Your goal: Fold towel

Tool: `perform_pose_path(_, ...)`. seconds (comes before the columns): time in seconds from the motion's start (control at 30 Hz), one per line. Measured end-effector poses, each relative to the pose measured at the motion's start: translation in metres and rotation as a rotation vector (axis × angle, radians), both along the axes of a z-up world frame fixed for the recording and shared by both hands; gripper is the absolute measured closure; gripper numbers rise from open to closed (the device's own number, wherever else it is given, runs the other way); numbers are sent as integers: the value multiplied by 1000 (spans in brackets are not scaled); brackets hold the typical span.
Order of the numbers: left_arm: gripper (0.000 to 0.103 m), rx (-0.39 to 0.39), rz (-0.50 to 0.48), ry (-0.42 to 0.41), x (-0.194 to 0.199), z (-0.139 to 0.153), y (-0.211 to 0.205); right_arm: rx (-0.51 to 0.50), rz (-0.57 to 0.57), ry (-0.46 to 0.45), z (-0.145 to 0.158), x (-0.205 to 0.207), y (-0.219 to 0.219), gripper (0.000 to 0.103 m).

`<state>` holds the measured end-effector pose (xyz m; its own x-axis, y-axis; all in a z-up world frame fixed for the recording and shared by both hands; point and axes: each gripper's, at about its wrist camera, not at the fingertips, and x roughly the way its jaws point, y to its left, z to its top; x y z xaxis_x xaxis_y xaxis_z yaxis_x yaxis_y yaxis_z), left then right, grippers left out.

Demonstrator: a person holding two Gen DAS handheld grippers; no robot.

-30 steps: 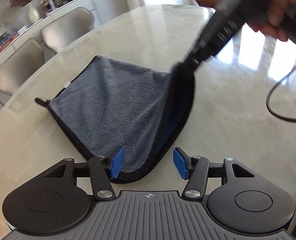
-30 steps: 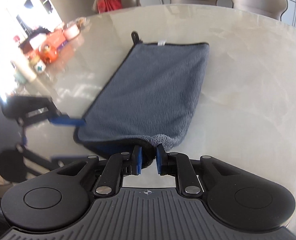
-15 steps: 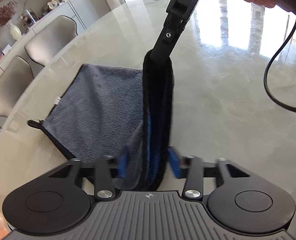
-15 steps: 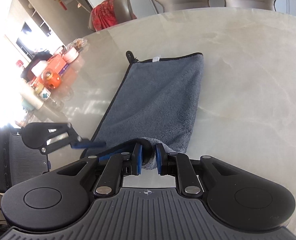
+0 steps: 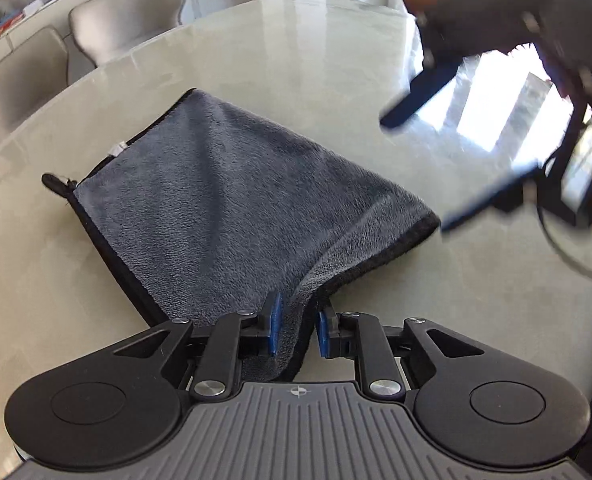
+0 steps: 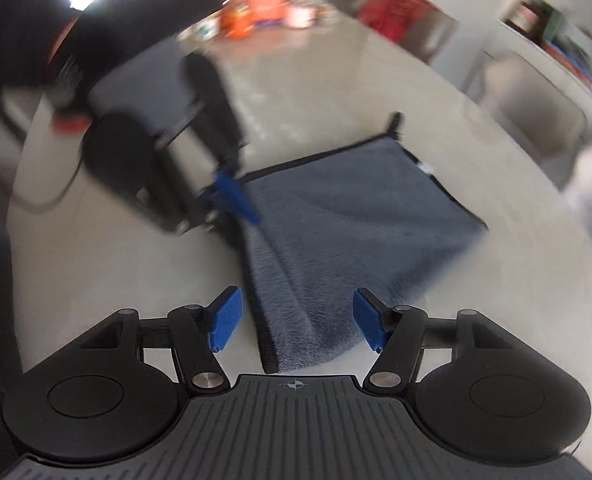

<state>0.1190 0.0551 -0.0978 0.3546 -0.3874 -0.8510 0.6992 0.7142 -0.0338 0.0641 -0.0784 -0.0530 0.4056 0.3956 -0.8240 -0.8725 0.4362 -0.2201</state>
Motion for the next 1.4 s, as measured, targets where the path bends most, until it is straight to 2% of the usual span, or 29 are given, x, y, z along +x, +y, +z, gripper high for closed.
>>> perform_pose_path(0.03, 85, -21, 26, 11, 4, 2, 2, -43, 46, -40, -8, -6, 12, 41)
perform_pose_path(0.13, 85, -63, 71, 24, 12, 6, 8, -79, 58, -77, -21, -10, 27, 42)
perform_pose_path(0.17, 85, -58, 72, 21, 13, 6, 8, -76, 44, -69, -24, -9, 30, 43)
perform_pose_path(0.23, 85, -51, 70, 20, 15, 6, 9, -69, 10, -42, -31, -5, 32, 61)
perform_pose_path(0.27, 85, -48, 68, 22, 14, 6, 9, -76, -12, -30, -34, -3, 31, 65)
perform_pose_path(0.33, 85, -42, 63, 21, 13, 5, 9, -89, -52, -10, -40, 1, 29, 66)
perform_pose_path(0.5, 81, -23, 38, 19, 8, 3, 9, -116, -86, -41, -43, 3, 19, 67)
perform_pose_path(0.6, 80, 17, 17, -1, 2, 2, 8, -126, -89, -38, -44, 4, 15, 84)
perform_pose_path(0.67, 80, 54, -5, -22, -5, 1, 6, -119, -94, -58, -41, 5, 14, 86)
perform_pose_path(0.8, 80, 126, -88, -68, -19, -3, 0, -97, -115, -57, -33, 10, 11, 88)
perform_pose_path(0.93, 81, 155, -101, -64, -22, -7, 0, -80, -137, -26, -34, 17, 9, 88)
perform_pose_path(1.0, 82, 145, -94, -67, -22, -6, 2, -64, -150, -15, -32, 19, 7, 88)
perform_pose_path(1.17, 93, 159, -99, -77, -20, -7, 3, -29, -166, 3, -25, 22, 3, 88)
perform_pose_path(1.23, 94, 159, -105, -85, -17, -4, 4, -30, -162, 1, -23, 20, 2, 92)
perform_pose_path(1.4, 94, 150, -119, -141, -5, 22, 7, -15, -143, -24, -7, 26, 0, 95)
